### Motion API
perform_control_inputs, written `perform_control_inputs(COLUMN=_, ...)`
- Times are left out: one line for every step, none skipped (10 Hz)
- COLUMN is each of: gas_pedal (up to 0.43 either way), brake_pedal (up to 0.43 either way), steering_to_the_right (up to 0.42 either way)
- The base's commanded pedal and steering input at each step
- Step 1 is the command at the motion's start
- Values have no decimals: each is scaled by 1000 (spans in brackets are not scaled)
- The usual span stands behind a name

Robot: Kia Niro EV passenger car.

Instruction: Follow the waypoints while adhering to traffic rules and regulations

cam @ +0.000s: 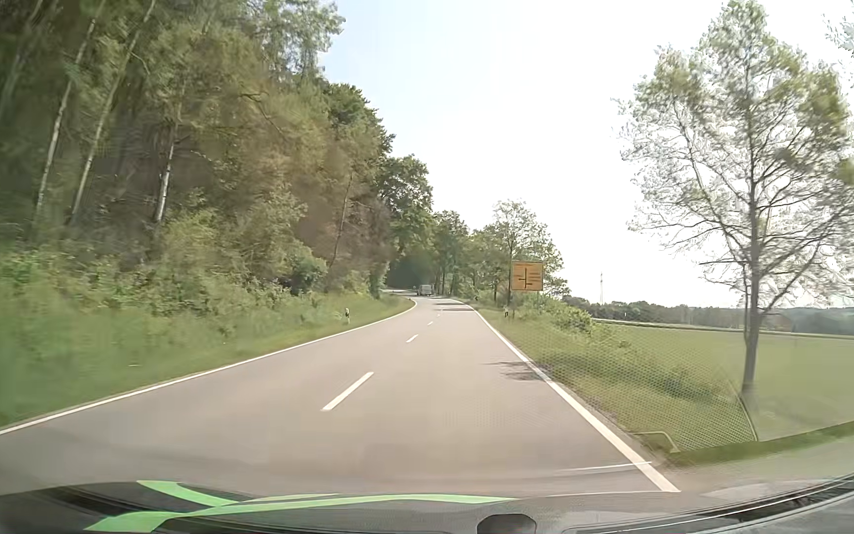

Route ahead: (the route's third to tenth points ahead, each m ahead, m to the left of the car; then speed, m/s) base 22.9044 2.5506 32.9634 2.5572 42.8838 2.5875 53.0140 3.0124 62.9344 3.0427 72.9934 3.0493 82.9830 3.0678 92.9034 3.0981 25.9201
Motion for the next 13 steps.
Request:
perform_control_inputs(gas_pedal=0, brake_pedal=0, steering_to_the_right=-1)
perform_control_inputs(gas_pedal=0, brake_pedal=0, steering_to_the_right=-2)
perform_control_inputs(gas_pedal=0, brake_pedal=0, steering_to_the_right=-2)
perform_control_inputs(gas_pedal=0, brake_pedal=0, steering_to_the_right=-2)
perform_control_inputs(gas_pedal=0, brake_pedal=0, steering_to_the_right=-2)
perform_control_inputs(gas_pedal=0, brake_pedal=0, steering_to_the_right=-2)
perform_control_inputs(gas_pedal=0, brake_pedal=0, steering_to_the_right=-2)
perform_control_inputs(gas_pedal=0, brake_pedal=0, steering_to_the_right=-2)
perform_control_inputs(gas_pedal=0, brake_pedal=0, steering_to_the_right=-1)
perform_control_inputs(gas_pedal=0, brake_pedal=0, steering_to_the_right=0)
perform_control_inputs(gas_pedal=0, brake_pedal=0, steering_to_the_right=0)
perform_control_inputs(gas_pedal=0, brake_pedal=0, steering_to_the_right=0)
perform_control_inputs(gas_pedal=0, brake_pedal=0, steering_to_the_right=0)
